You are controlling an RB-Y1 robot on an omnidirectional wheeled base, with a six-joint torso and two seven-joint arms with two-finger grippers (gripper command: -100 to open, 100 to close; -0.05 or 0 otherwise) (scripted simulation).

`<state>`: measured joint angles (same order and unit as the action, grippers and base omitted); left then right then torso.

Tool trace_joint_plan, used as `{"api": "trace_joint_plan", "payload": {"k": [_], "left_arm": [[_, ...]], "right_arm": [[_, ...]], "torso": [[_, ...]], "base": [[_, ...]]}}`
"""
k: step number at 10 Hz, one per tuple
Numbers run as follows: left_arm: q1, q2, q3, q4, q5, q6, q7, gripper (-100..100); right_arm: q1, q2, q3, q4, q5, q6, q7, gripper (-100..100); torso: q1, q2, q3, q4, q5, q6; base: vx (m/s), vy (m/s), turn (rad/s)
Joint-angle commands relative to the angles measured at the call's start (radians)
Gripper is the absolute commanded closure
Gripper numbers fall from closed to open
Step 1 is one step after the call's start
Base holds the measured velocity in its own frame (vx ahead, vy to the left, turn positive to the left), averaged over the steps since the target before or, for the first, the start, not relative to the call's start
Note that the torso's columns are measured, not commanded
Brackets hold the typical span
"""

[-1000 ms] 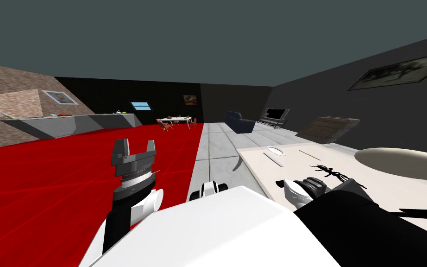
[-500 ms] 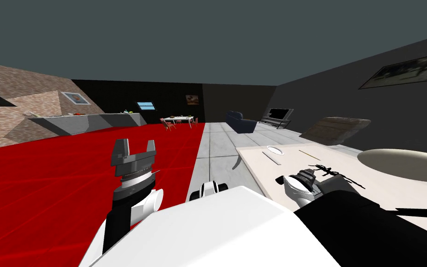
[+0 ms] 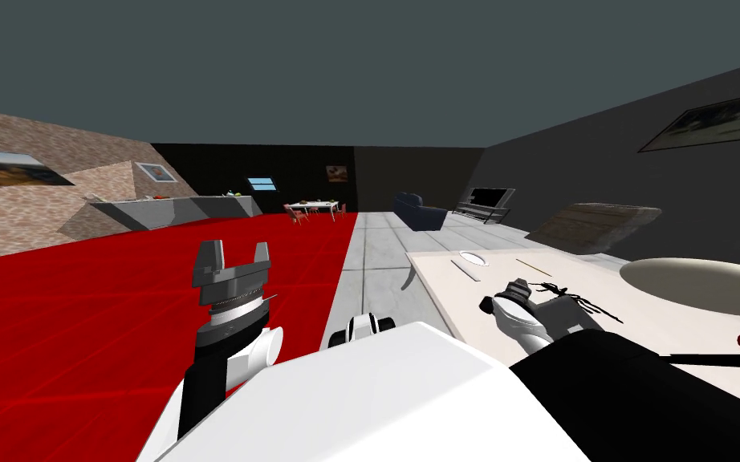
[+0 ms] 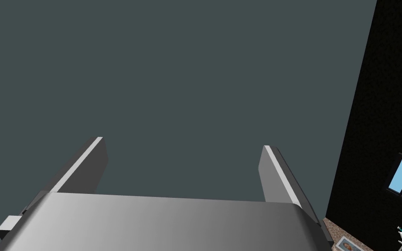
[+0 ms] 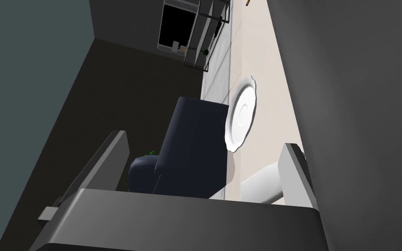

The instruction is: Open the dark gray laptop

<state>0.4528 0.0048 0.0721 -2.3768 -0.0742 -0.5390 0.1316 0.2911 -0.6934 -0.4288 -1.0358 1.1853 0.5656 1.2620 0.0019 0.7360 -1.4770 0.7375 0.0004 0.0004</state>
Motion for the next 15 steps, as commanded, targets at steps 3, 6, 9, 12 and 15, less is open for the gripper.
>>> {"api": "trace_joint_plan", "payload": {"k": [3,6,9,12,15], "left_arm": [[0.000,0.000,0.000,0.000,0.000,0.000,0.000,0],[0.000,0.000,0.000,0.000,0.000,0.000,0.000,0],[0.000,0.000,0.000,0.000,0.000,0.000,0.000,0],[0.000,0.000,0.000,0.000,0.000,0.000,0.000,0],[0.000,0.000,0.000,0.000,0.000,0.000,0.000,0]], "right_arm": [[-0.006,-0.084,0.068,0.017,-0.038,-0.120,-0.090,-100],[-0.012,-0.140,0.113,0.026,-0.070,-0.183,-0.139,-100],[-0.018,-0.196,0.160,0.038,-0.106,-0.262,-0.201,-100],[-0.022,-0.224,0.184,0.044,-0.125,-0.319,-0.231,-100],[-0.029,-0.280,0.233,0.059,-0.165,-0.402,-0.294,-100]], "torso": [[-0.002,0.002,0.001,0.001,0.000,0.000],[-0.002,0.002,0.001,0.001,0.000,-0.001],[-0.002,0.002,0.001,0.000,0.000,-0.001],[-0.001,0.001,0.000,0.000,0.000,-0.001],[-0.002,0.001,0.001,0.000,0.000,0.000]], "base": [[-0.102,-0.018,0.060],[-0.101,-0.027,0.065],[-0.114,-0.028,0.064],[-0.097,-0.014,0.041],[-0.085,-0.008,0.050]]}}
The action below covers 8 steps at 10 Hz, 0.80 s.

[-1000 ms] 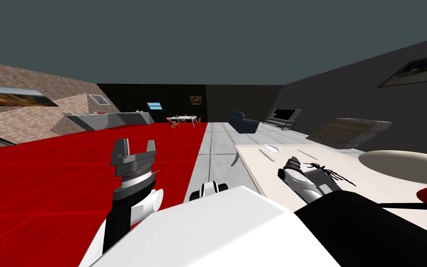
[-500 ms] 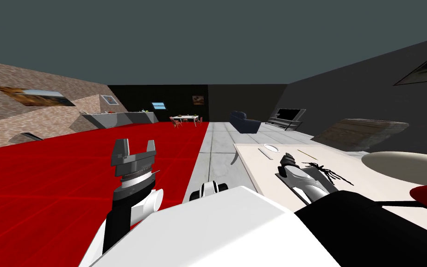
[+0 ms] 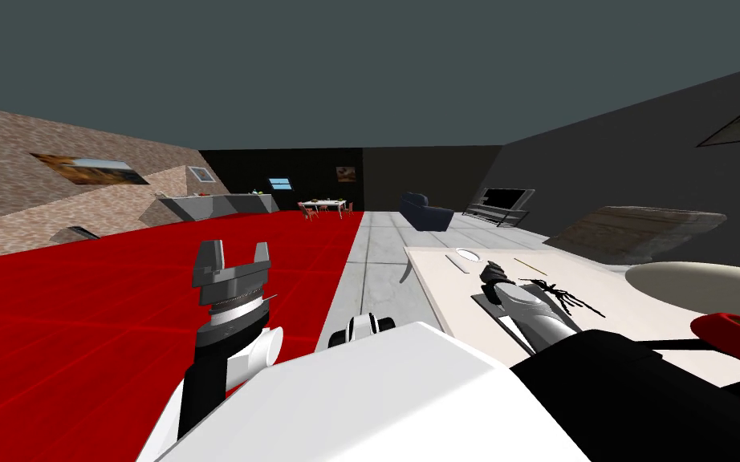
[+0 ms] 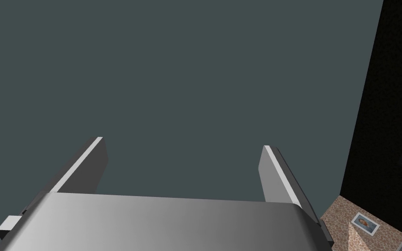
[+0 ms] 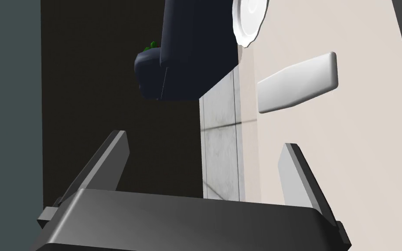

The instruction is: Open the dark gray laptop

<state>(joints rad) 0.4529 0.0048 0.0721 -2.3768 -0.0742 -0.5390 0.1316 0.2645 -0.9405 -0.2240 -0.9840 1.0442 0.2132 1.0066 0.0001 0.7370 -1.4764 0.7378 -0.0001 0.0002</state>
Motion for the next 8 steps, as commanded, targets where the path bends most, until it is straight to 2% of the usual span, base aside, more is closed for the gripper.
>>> {"api": "trace_joint_plan", "payload": {"k": [1,2,3,4,5,6,8], "left_arm": [[0.000,0.000,0.000,0.000,0.000,0.000,0.000,0],[0.000,0.000,0.000,0.000,0.000,0.000,0.000,0],[0.000,0.000,0.000,0.000,0.000,0.000,0.000,0],[0.000,0.000,0.000,0.000,0.000,0.000,0.000,0],[0.000,0.000,0.000,0.000,0.000,0.000,0.000,0],[0.000,0.000,0.000,0.000,0.000,0.000,0.000,0],[0.000,0.000,0.000,0.000,0.000,0.000,0.000,0]], "right_arm": [[-0.007,-0.060,0.054,0.016,-0.046,-0.074,-0.069,-100],[-0.007,-0.060,0.054,0.016,-0.046,-0.094,-0.071,-100],[-0.011,-0.087,0.080,0.025,-0.068,-0.127,-0.105,-100],[-0.011,-0.087,0.080,0.025,-0.068,-0.138,-0.105,-100],[-0.015,-0.114,0.105,0.034,-0.090,-0.172,-0.138,-100],[-0.015,-0.114,0.105,0.034,-0.090,-0.181,-0.138,-100],[-0.024,-0.166,0.157,0.054,-0.136,-0.254,-0.199,-100]], "torso": [[0.000,0.001,0.001,0.000,0.000,0.000],[-0.001,0.004,0.002,0.001,0.000,0.000],[0.000,0.002,0.001,0.001,0.000,0.000],[0.001,0.000,0.000,0.000,0.000,0.000],[0.000,-0.001,-0.001,0.000,0.000,0.000],[0.000,0.000,0.000,0.000,0.000,0.000],[-0.001,0.001,0.001,0.000,0.000,0.000]], "base": [[-0.148,-0.025,0.102],[-0.113,-0.018,0.035],[-0.096,-0.002,0.044],[-0.081,-0.006,0.045],[-0.095,-0.010,0.062],[-0.084,-0.007,0.040],[-0.119,-0.023,0.081]]}}
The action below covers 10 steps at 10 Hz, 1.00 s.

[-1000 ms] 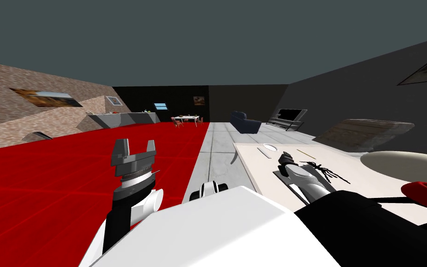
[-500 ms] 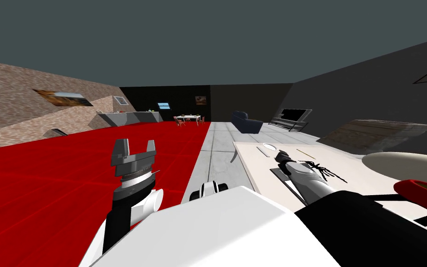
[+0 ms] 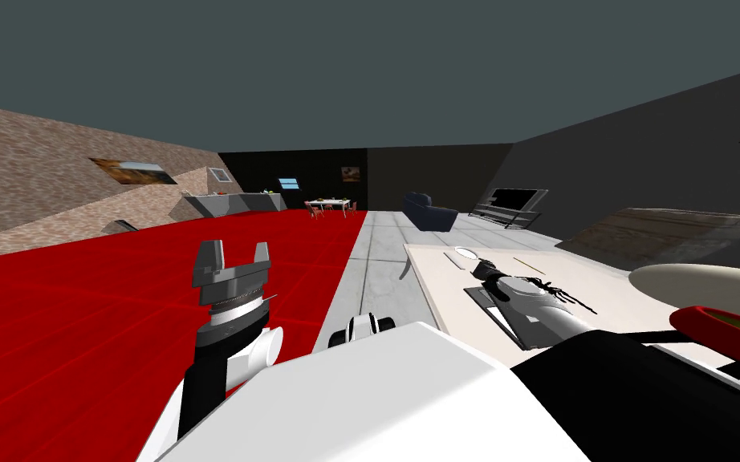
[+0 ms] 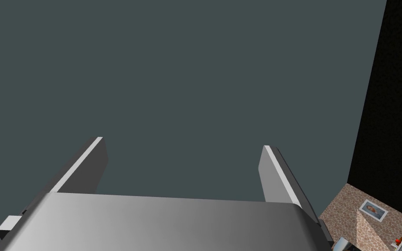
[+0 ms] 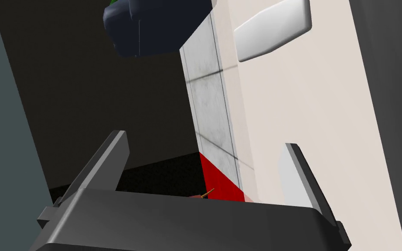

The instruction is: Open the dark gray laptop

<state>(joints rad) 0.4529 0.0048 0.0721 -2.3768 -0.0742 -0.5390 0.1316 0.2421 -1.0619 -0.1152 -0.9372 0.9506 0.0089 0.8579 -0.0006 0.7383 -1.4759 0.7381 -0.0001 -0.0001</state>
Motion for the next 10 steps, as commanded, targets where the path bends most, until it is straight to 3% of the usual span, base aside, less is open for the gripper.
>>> {"api": "trace_joint_plan", "payload": {"k": [1,3,4,6,10], "left_arm": [[0.000,0.000,0.000,0.000,0.000,0.000,0.000,0],[0.000,0.000,0.000,0.000,0.000,0.000,0.000,0],[0.000,0.000,0.000,0.000,0.000,0.000,0.000,0],[0.000,0.000,0.000,0.000,0.000,0.000,0.000,0],[0.000,0.000,0.000,0.000,0.000,0.000,0.000,0]], "right_arm": [[-0.002,-0.045,0.048,0.007,-0.042,-0.064,-0.058,-100],[-0.011,-0.095,0.099,0.028,-0.088,-0.134,-0.116,-100],[-0.011,-0.095,0.099,0.028,-0.088,-0.149,-0.126,-100],[-0.020,-0.141,0.146,0.047,-0.131,-0.213,-0.183,-100],[-0.028,-0.183,0.189,0.065,-0.171,-0.301,-0.248,-100]], "torso": [[0.000,0.003,0.002,0.001,0.000,0.000],[0.001,0.000,0.000,0.000,0.000,0.000],[0.001,0.000,0.000,0.000,0.000,0.000],[0.001,-0.001,-0.001,-0.001,-0.001,0.001],[-0.001,0.003,0.002,0.000,-0.001,0.003]], "base": [[-0.114,-0.021,0.032],[-0.124,-0.007,0.075],[-0.095,-0.006,0.045],[-0.085,-0.003,0.068],[-0.101,-0.010,0.051]]}}
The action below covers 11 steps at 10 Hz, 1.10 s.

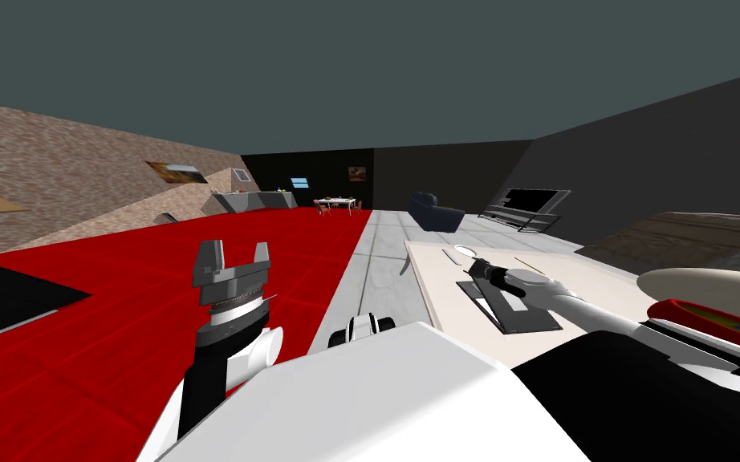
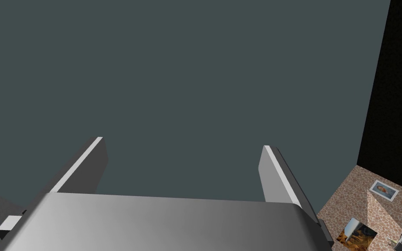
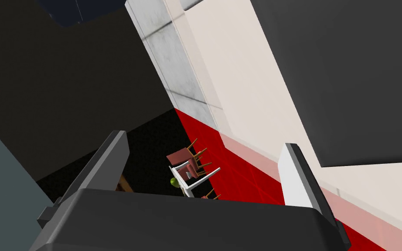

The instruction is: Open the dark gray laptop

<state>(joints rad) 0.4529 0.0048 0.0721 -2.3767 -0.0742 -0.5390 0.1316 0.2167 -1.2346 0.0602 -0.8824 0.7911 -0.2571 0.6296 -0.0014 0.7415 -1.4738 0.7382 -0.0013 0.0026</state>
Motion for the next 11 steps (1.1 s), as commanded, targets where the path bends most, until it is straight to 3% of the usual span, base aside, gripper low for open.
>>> {"api": "trace_joint_plan", "payload": {"k": [1,4,8,10,11], "left_arm": [[0.000,0.000,0.000,0.000,0.000,0.000,0.000,0],[0.000,0.000,0.000,0.000,0.000,0.000,0.000,0],[0.000,0.000,0.000,0.000,0.000,0.000,0.000,0],[0.000,0.000,0.000,0.000,0.000,0.000,0.000,0],[0.000,0.000,0.000,0.000,0.000,0.000,0.000,0]], "right_arm": [[-0.006,-0.029,0.033,0.018,-0.029,-0.067,-0.045,-100],[-0.014,-0.077,0.081,0.037,-0.072,-0.149,-0.109,-100],[-0.022,-0.122,0.124,0.053,-0.110,-0.221,-0.166,-100],[-0.023,-0.086,0.121,0.056,-0.101,-0.189,-0.146,-100],[-0.003,-0.107,0.115,0.031,-0.107,-0.191,-0.159,-100]], "torso": [[0.000,-0.002,-0.001,-0.001,0.000,0.001],[0.002,-0.002,-0.001,0.000,0.001,-0.002],[0.001,-0.005,-0.003,-0.001,0.001,-0.003],[0.002,-0.005,-0.003,-0.001,0.001,-0.003],[-0.001,-0.008,-0.005,-0.001,0.000,-0.003]], "base": [[-0.084,0.004,0.032],[-0.114,0.006,0.055],[-0.076,-0.005,0.041],[0.004,-0.029,0.041],[0.025,-0.038,0.027]]}}
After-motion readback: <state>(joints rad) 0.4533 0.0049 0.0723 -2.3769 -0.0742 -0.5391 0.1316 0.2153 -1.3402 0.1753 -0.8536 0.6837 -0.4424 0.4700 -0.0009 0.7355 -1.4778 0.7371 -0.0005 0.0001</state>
